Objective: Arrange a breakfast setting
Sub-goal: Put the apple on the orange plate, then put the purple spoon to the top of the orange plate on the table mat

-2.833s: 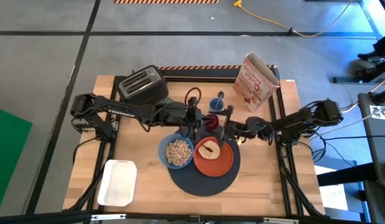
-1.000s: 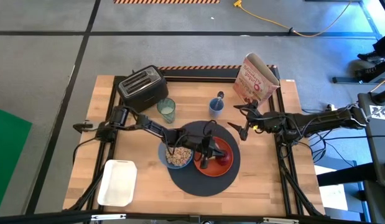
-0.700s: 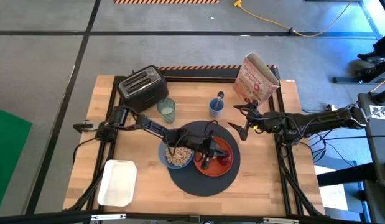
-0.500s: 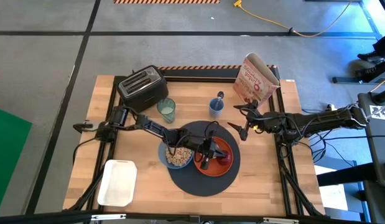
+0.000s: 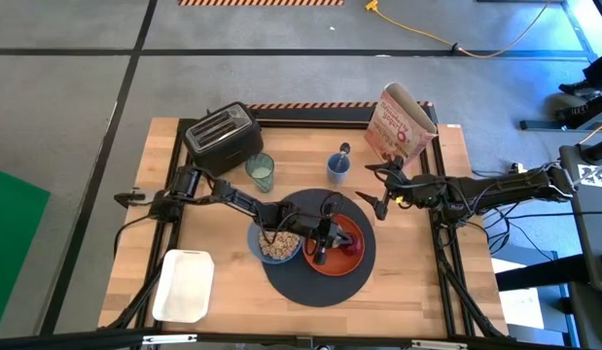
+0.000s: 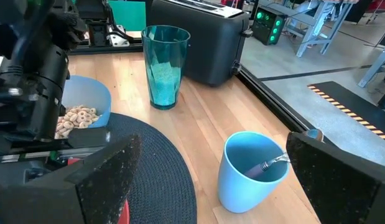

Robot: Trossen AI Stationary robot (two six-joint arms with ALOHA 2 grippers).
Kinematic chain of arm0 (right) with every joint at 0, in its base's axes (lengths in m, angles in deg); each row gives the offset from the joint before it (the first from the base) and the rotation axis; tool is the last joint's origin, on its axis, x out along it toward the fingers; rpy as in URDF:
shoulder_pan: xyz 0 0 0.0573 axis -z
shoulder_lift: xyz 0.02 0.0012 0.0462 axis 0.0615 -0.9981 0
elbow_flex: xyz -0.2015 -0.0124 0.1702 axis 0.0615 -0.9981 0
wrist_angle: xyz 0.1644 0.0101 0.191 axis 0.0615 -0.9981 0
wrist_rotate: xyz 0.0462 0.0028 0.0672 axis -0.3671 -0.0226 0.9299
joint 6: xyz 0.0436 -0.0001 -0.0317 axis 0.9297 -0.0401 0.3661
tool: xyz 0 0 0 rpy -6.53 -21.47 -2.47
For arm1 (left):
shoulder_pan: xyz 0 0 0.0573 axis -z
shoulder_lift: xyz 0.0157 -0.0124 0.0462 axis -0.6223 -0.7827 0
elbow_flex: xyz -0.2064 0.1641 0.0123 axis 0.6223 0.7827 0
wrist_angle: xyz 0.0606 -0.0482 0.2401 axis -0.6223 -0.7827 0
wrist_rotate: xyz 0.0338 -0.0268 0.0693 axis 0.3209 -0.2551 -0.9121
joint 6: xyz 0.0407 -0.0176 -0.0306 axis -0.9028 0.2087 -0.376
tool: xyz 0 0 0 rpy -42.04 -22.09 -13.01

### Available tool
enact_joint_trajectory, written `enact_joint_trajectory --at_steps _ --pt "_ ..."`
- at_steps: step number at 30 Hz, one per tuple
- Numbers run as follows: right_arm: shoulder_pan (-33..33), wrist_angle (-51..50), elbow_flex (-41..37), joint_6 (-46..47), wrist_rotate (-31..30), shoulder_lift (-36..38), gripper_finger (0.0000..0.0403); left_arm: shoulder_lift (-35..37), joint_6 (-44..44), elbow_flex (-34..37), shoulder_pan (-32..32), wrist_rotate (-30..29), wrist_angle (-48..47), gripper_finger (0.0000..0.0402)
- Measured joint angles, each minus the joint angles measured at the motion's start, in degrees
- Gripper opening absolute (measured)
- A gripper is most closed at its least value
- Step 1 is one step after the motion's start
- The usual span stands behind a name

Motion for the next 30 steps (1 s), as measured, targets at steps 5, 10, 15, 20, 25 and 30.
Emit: enact_joint_trajectory --at_steps 5,10,15,20,25,30 --pt "-0.02 0.08 0.0 0.0 0.0 -0.01 0.0392 0.05 -0.58 -0.01 0.17 -0.7 -0.05 0.0091" --pt "-0.02 0.17 -0.02 0.47 -0.05 -0.02 0.0392 1.18 -0.55 0.01 0.13 -2.18 1.0 0.0128" --pt "-0.02 0.15 -0.02 1.41 -0.55 -0.02 0.0392 5.5 0.14 0.01 0.15 -4.14 -1.45 0.0148" --pt "-0.05 0.09 -0.02 2.34 -3.4 -0.02 0.0392 10.26 1.39 0.05 -0.61 -7.98 -8.52 0.0151" --pt "-0.01 1.06 -0.02 4.58 -6.35 -0.45 0.0392 14.97 2.06 0.91 -2.26 -11.95 -13.51 0.0149" --pt "0.0 5.89 -0.02 4.2 -7.09 -4.42 0.0392 21.74 4.47 6.95 -4.55 -14.52 -11.72 0.0149"
